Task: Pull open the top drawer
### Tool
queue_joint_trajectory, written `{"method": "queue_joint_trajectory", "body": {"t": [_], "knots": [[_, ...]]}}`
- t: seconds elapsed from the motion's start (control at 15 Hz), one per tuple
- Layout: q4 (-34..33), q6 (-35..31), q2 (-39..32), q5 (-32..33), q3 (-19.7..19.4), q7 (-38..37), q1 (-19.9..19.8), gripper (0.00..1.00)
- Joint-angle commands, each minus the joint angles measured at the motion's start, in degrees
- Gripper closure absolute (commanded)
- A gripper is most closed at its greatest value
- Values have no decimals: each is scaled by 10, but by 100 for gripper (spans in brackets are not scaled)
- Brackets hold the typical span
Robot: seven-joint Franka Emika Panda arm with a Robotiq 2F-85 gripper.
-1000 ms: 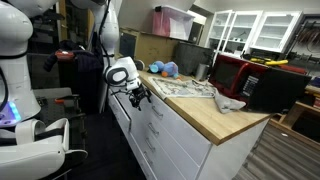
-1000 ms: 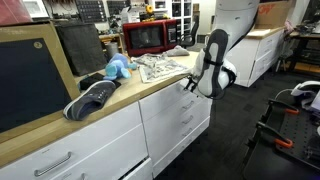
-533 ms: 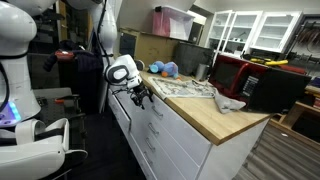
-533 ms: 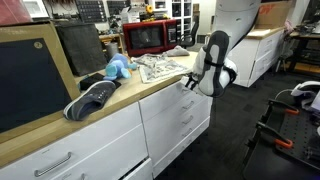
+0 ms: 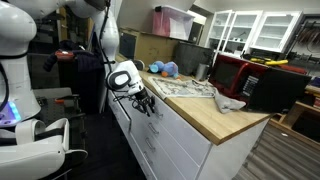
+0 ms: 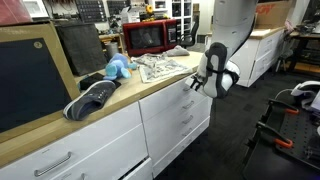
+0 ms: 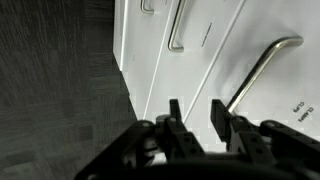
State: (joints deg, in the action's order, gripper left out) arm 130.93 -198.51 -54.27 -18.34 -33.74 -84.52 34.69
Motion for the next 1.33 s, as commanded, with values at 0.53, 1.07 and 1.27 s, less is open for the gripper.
{"method": "queue_joint_trajectory", "body": {"t": [0.53, 1.07, 1.27], "knots": [[-41, 6, -34, 11, -17, -50, 4, 13], [-20, 6, 12, 17, -16, -48, 10, 74], [-14, 6, 33, 19, -20, -46, 18, 68]]}}
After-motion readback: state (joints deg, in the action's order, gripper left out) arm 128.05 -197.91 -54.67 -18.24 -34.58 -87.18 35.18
